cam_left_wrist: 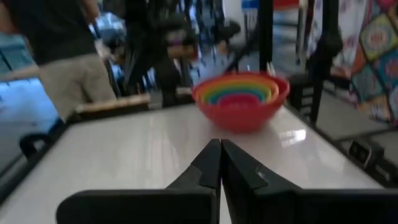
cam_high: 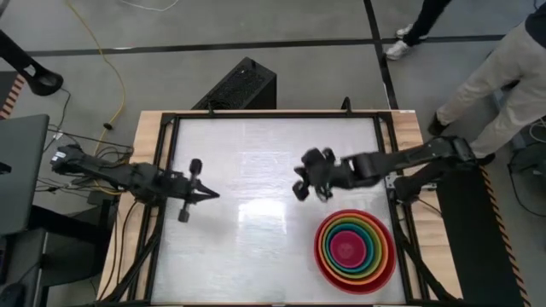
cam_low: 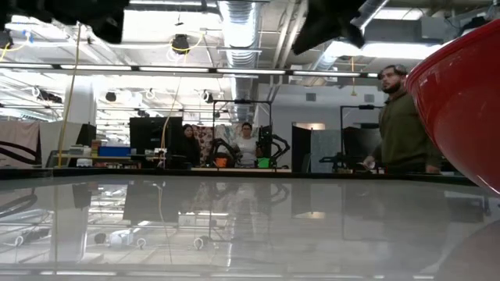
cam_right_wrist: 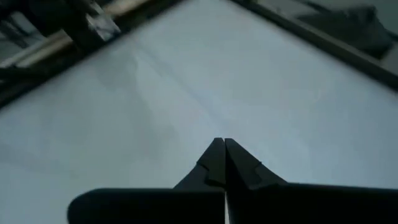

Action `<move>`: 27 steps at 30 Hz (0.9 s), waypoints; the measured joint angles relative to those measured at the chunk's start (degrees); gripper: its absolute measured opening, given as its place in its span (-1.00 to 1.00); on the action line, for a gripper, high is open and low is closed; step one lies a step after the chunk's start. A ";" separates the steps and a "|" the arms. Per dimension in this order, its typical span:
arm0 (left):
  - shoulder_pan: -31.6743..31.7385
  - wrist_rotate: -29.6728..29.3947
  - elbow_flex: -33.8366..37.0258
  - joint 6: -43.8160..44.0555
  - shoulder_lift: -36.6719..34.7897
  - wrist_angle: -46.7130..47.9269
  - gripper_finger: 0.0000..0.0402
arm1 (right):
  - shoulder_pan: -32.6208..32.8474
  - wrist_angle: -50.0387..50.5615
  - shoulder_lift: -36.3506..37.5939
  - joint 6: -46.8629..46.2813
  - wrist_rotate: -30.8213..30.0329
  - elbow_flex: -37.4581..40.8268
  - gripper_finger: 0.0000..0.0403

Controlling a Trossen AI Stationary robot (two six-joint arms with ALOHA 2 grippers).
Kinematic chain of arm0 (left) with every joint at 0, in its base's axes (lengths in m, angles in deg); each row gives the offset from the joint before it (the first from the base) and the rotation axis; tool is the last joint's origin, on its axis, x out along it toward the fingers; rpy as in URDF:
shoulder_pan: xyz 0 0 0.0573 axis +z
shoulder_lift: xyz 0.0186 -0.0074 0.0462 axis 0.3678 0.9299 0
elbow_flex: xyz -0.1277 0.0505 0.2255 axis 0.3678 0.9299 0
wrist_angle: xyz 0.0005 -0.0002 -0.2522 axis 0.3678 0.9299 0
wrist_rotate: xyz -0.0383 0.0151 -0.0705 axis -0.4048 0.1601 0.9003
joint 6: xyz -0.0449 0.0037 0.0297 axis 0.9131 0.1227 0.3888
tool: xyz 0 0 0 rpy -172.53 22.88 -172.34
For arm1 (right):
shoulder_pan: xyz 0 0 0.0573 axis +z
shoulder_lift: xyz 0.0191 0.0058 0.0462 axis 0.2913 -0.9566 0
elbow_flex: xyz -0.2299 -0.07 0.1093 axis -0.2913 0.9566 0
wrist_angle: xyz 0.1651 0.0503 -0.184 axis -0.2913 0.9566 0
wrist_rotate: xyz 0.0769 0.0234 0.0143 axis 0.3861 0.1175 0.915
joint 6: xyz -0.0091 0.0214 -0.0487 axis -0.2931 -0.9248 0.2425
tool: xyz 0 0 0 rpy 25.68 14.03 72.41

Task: Nest bowls inside each other
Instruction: Return to Home Position

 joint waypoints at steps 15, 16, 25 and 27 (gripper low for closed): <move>3.50 -1.33 0.94 -0.91 -10.87 4.51 -1.00 | -20.70 -57.02 4.82 20.54 28.34 24.78 -0.98; 3.91 -1.12 1.71 -0.89 -10.87 4.15 -1.00 | -21.81 -59.88 4.58 20.39 29.71 26.34 -0.98; 7.88 2.12 8.80 2.01 -10.85 -6.22 -1.00 | -27.14 -72.70 4.99 18.45 32.41 37.63 -0.98; 8.96 2.94 10.04 2.80 -10.84 -8.30 -1.00 | -28.38 -76.36 5.01 17.26 32.39 40.21 -0.98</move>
